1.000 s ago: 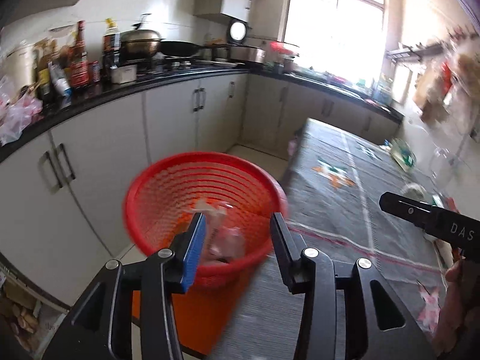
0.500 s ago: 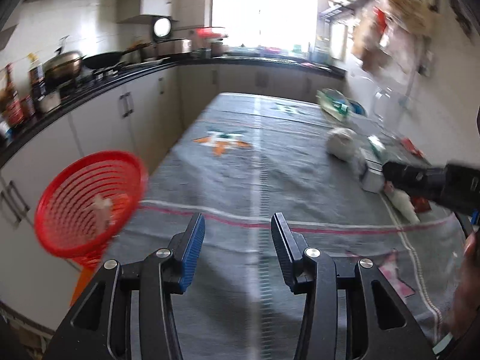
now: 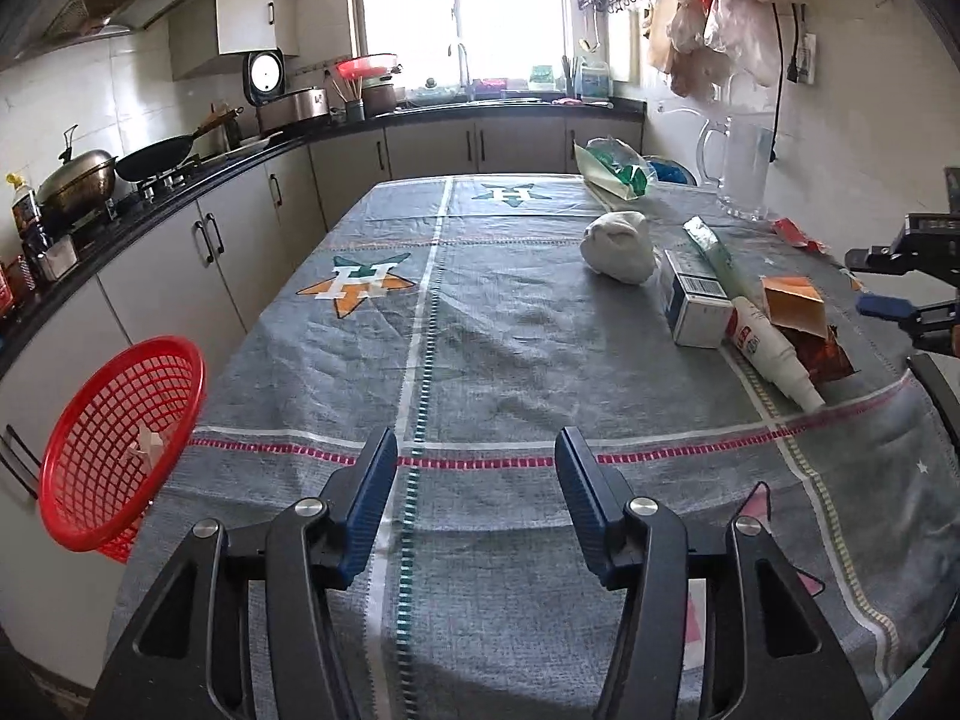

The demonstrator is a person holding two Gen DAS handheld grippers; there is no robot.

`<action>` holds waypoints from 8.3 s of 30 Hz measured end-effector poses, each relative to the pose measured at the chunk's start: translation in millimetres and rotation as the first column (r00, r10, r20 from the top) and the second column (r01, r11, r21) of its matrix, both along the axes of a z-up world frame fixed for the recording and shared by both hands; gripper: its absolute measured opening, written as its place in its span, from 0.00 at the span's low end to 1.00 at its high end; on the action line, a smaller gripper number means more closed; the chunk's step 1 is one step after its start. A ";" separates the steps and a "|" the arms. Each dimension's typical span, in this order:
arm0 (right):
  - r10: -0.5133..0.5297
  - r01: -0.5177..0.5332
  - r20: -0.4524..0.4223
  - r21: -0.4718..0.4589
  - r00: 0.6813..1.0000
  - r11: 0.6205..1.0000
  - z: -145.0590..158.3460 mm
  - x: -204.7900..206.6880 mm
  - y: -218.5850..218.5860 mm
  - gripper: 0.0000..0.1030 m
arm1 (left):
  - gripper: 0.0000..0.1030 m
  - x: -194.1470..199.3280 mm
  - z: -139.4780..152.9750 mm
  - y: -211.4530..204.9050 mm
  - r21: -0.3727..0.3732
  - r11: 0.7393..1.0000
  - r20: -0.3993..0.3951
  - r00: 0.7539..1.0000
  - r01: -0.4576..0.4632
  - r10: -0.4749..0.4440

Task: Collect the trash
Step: 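Return to the table and grasp the white bottle with the right tool, then grasp the orange box with the left tool while the right tool holds the white bottle, then carry the orange box and white bottle over the red basket, then open both tools to drop the orange box and bottle into the basket, then return to the table and grasp the green-and-white packet with the right tool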

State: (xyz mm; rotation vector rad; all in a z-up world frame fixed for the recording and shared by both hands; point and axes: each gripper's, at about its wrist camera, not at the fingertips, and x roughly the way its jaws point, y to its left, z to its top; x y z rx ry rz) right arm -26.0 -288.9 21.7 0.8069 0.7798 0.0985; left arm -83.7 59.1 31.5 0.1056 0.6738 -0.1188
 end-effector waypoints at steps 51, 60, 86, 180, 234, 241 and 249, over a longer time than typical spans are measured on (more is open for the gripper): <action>0.610 -0.648 0.269 0.075 0.745 0.758 -8.3 39.4 98.7 0.29 | 0.61 46.1 18.8 -37.3 -0.531 0.800 -0.205 0.873 0.280 -0.442; 0.566 -0.588 0.245 0.022 0.787 0.809 -6.4 41.0 91.8 0.41 | 0.42 17.5 20.4 -24.5 -0.406 0.879 -0.118 0.939 0.250 -0.322; 0.550 -0.449 0.134 -0.438 0.824 0.779 3.6 27.9 121.9 0.32 | 0.42 -5.7 29.3 -4.0 -0.192 0.978 0.045 0.996 0.083 -0.075; 0.783 -0.765 0.062 -0.176 0.619 0.619 23.6 89.7 460.9 0.32 | 0.43 -6.7 10.4 282.4 -0.325 0.845 0.018 0.891 -0.424 0.454; 0.272 -0.261 -0.030 -0.400 0.962 0.879 21.0 99.8 126.7 0.61 | 0.56 6.6 2.2 30.5 -0.114 0.993 -0.008 0.999 -0.042 0.041; 0.235 -0.243 -0.081 -0.501 0.969 0.831 -4.7 114.5 146.6 0.59 | 0.56 7.8 0.7 29.7 -0.114 0.993 -0.018 1.000 -0.023 0.021; 0.139 -0.147 -0.051 -0.275 0.989 0.950 -15.8 108.5 77.1 0.12 | 0.56 17.0 1.5 26.6 -0.125 0.992 -0.074 0.997 -0.022 0.013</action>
